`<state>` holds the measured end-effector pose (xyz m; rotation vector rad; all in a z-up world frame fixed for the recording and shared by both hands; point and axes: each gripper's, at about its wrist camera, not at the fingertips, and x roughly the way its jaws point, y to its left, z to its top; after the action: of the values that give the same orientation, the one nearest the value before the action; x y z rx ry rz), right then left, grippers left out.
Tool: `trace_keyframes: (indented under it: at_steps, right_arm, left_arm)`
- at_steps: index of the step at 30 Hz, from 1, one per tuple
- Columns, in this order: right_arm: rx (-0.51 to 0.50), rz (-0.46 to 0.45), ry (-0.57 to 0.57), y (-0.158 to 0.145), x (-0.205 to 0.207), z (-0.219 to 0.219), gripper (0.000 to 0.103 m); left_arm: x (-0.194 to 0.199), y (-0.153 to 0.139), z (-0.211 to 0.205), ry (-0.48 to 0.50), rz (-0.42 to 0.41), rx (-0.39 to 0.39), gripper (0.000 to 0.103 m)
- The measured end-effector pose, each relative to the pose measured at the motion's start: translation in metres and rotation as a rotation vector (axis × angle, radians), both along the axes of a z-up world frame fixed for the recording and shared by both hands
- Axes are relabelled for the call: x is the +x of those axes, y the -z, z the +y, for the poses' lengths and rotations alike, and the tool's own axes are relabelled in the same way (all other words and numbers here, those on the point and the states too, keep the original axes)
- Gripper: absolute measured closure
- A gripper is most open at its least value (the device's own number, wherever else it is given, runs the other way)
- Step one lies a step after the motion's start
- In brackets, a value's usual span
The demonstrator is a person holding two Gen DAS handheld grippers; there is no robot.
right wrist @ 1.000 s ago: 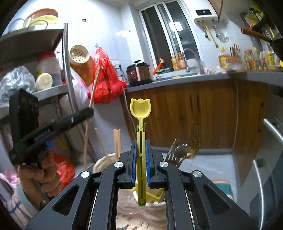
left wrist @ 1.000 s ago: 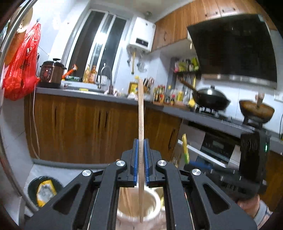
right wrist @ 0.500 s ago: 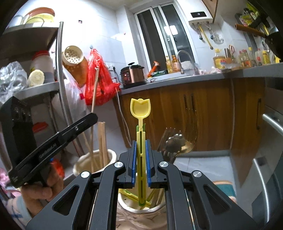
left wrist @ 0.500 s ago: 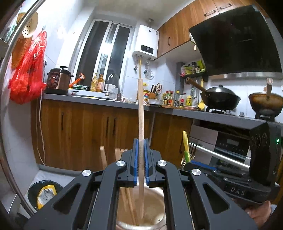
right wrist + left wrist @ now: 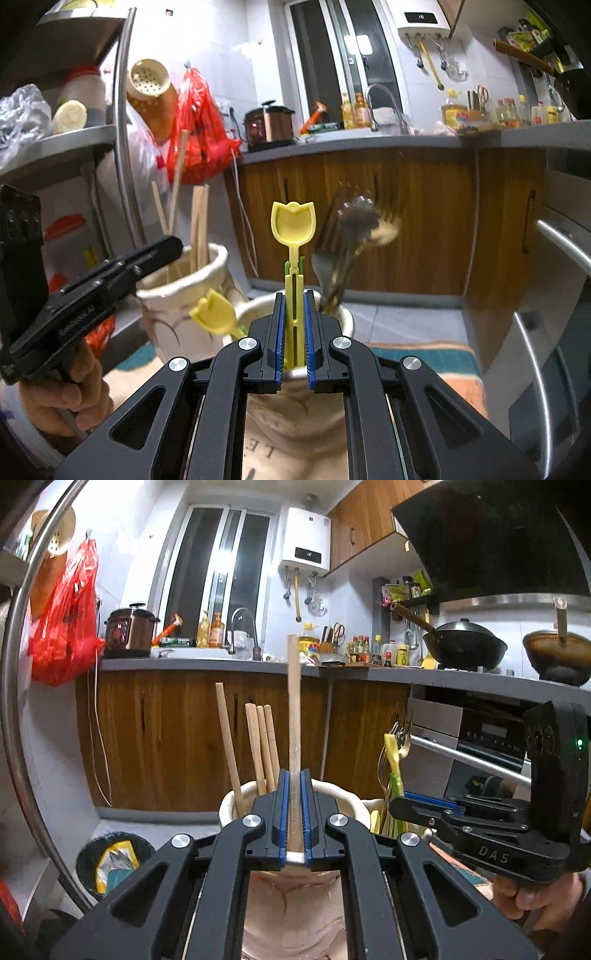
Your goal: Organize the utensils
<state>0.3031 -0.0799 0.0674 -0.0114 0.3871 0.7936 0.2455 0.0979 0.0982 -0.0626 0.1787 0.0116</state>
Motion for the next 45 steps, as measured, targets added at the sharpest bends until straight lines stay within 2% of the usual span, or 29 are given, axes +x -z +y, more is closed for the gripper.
trace_keyframes:
  at_steps: [8,12,17,18,21,22,24,29,31,36,45]
  right_arm:
    - [-0.018,0.033,0.022,0.002,0.006,-0.002,0.092]
    - [-0.019,0.032,0.026,0.001,0.007,-0.001,0.08]
    - [-0.018,0.017,0.024,-0.002,0.004,0.0,0.079]
    - [-0.017,0.015,0.027,-0.003,0.003,-0.001,0.077]
    - [-0.007,-0.003,0.031,-0.006,0.0,-0.004,0.07]
    - [-0.004,-0.008,0.033,-0.007,0.0,-0.005,0.07]
    - [0.01,-0.018,0.039,-0.01,-0.002,-0.01,0.069]
    - [0.025,-0.041,0.055,-0.016,-0.009,-0.021,0.063]
    - [0.029,-0.047,0.061,-0.017,-0.012,-0.025,0.055]
    - [0.032,-0.049,0.079,-0.013,-0.018,-0.031,0.04]
    - [-0.018,-0.052,0.131,0.007,-0.049,-0.046,0.017]
  left_arm:
    - [-0.003,-0.002,0.001,0.012,0.023,-0.018,0.097]
    - [-0.003,-0.004,0.003,0.012,0.031,-0.023,0.097]
    - [-0.005,-0.004,0.003,0.012,0.032,-0.013,0.095]
    - [-0.007,-0.004,0.003,0.011,0.03,-0.009,0.09]
    - [-0.013,-0.007,0.003,-0.007,0.007,-0.003,0.058]
    - [-0.016,-0.009,0.003,-0.006,-0.003,-0.005,0.055]
    - [-0.021,-0.012,0.002,-0.006,-0.014,-0.003,0.054]
    - [-0.036,-0.013,0.001,-0.008,-0.014,-0.009,0.04]
    - [-0.045,-0.013,0.0,-0.004,-0.02,-0.014,0.025]
    - [-0.063,-0.008,-0.002,-0.024,-0.036,-0.007,0.005]
    - [-0.082,0.007,-0.004,-0.076,0.002,-0.024,0.005]
